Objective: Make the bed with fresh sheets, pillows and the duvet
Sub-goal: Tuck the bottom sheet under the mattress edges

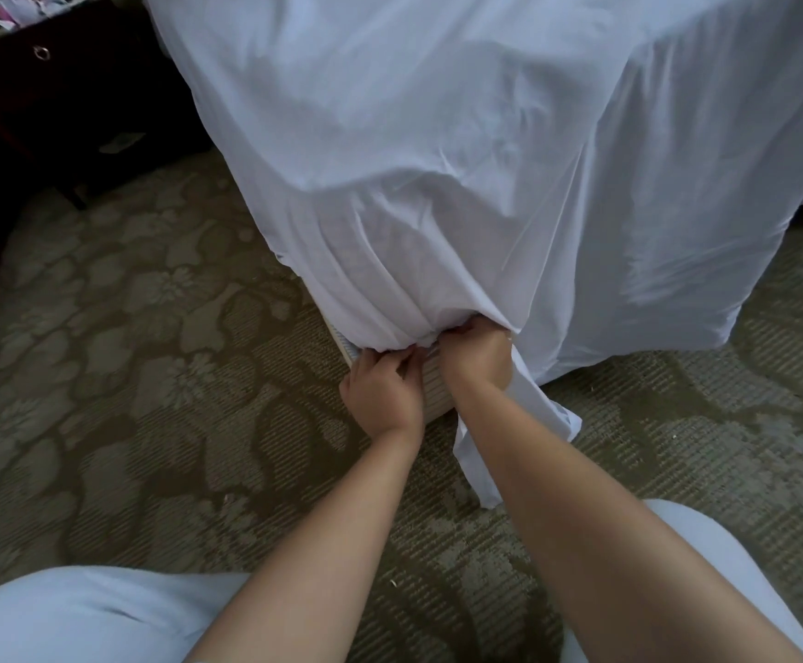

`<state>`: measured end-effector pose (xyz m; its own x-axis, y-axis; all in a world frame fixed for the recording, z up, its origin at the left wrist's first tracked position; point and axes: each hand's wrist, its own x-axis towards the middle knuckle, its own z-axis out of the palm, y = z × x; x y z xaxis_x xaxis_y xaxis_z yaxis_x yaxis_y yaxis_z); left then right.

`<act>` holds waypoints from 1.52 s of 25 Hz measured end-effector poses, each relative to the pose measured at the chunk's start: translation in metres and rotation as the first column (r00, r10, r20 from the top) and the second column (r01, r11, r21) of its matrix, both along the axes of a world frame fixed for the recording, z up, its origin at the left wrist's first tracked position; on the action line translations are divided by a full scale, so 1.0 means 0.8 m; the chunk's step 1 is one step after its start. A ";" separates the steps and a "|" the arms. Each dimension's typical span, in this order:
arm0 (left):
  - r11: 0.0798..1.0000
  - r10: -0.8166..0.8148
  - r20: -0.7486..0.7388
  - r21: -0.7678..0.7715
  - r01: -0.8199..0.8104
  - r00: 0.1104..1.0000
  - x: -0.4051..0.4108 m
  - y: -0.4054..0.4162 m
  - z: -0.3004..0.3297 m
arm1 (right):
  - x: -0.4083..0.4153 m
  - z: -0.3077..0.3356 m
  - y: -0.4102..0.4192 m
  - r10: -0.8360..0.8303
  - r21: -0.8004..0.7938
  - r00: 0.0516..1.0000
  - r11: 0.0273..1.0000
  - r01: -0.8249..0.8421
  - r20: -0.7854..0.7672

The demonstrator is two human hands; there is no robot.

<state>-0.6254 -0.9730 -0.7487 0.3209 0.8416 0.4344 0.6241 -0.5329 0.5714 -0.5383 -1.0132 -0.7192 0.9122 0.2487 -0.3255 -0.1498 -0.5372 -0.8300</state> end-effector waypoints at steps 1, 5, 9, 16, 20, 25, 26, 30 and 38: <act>0.998 0.024 -0.013 -0.058 -0.024 1.000 0.004 -0.002 0.006 | -0.001 0.002 0.003 -0.001 -0.001 1.000 1.000 0.001 0.003; 0.945 0.049 -0.070 -0.319 -0.069 0.996 0.000 -0.005 0.030 | 0.004 0.002 -0.015 0.123 0.183 0.992 0.976 -0.120 -0.005; 0.875 0.115 0.107 -0.482 -0.050 0.988 -0.008 -0.009 0.038 | 0.004 -0.004 -0.039 0.201 0.375 0.976 0.914 -0.155 -0.086; 0.899 0.230 0.244 -0.423 -0.110 0.942 0.005 -0.009 0.042 | 0.003 -0.006 -0.037 0.135 0.208 0.989 0.971 -0.119 -0.063; 0.903 0.240 0.207 -0.406 -0.140 0.949 0.013 -0.002 0.036 | 0.002 0.004 -0.019 0.076 0.049 0.997 0.996 -0.076 0.005; 0.915 0.199 0.116 -0.377 -0.143 0.973 0.011 0.001 0.038 | 0.006 0.002 -0.017 0.115 0.030 0.992 0.993 -0.117 0.045; 0.924 0.181 0.123 -0.362 -0.126 0.976 0.008 -0.001 0.038 | 0.006 0.000 -0.021 0.153 0.058 0.987 0.986 -0.156 0.040; 0.950 0.078 0.138 -0.309 -0.032 0.987 -0.010 -0.005 0.029 | 0.001 -0.011 -0.034 0.154 0.258 0.985 0.958 -0.129 -0.079; 0.963 0.016 0.115 -0.269 0.016 0.993 -0.015 0.011 0.031 | 0.007 0.003 -0.037 0.114 0.180 0.986 0.979 -0.092 -0.118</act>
<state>-0.6375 -0.9646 -0.7240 0.2820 0.9324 0.2262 0.5456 -0.3498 0.7615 -0.5328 -1.0427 -0.7169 0.8326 0.4023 -0.3807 -0.2114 -0.4045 -0.8898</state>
